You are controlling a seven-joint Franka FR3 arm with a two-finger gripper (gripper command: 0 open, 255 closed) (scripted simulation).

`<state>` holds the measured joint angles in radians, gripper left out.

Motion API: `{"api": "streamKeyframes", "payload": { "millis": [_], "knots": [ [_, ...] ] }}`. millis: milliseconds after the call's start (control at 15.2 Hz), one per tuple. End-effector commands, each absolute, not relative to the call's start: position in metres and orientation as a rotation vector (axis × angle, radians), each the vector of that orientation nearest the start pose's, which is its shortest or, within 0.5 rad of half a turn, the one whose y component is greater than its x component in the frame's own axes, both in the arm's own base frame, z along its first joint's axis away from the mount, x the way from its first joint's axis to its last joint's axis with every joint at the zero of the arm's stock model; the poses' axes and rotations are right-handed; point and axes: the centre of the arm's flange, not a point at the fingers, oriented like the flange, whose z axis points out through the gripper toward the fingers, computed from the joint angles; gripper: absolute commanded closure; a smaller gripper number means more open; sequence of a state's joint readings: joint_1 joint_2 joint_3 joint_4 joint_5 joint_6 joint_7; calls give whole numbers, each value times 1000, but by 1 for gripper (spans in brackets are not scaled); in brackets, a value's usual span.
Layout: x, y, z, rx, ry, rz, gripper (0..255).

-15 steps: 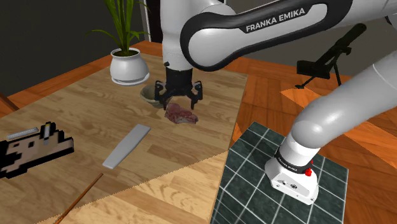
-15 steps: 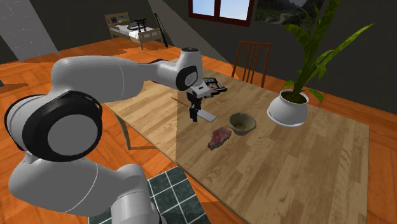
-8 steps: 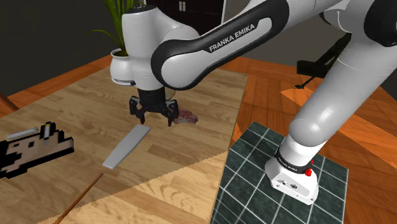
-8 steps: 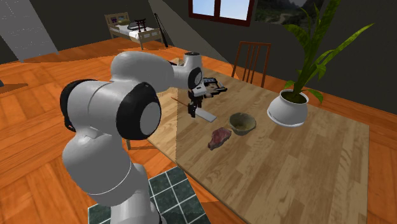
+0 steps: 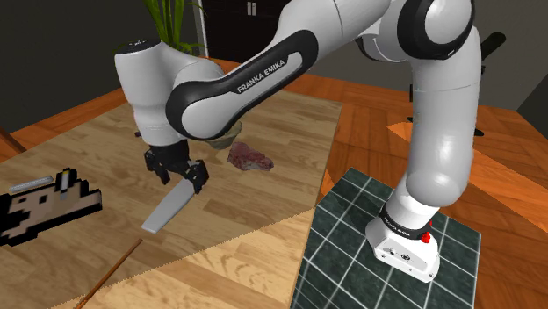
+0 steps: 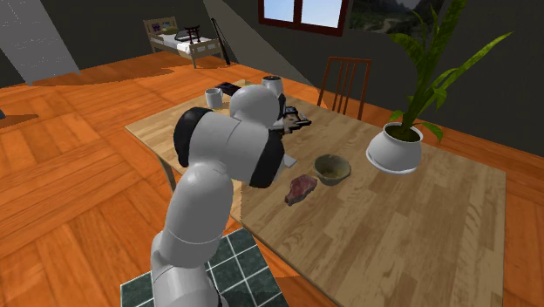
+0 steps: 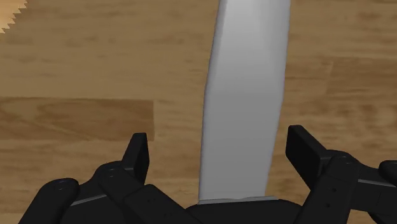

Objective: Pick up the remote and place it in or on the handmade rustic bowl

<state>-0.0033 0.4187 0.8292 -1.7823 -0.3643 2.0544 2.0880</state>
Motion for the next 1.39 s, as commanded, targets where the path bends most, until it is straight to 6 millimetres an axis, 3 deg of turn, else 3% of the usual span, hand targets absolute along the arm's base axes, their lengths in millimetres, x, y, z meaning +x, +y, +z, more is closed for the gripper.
{"api": "streamKeyframes", "payload": {
  "millis": [0,594,1056,1122,1320],
  "knots": [
    [496,435,370,-2595,1766,-20,0],
    [501,438,327,-2584,1783,-17,0],
    [501,438,327,-2584,1783,-17,0],
    [501,438,327,-2584,1783,-17,255],
    [501,438,328,-2584,1783,-17,255]
  ]
}}
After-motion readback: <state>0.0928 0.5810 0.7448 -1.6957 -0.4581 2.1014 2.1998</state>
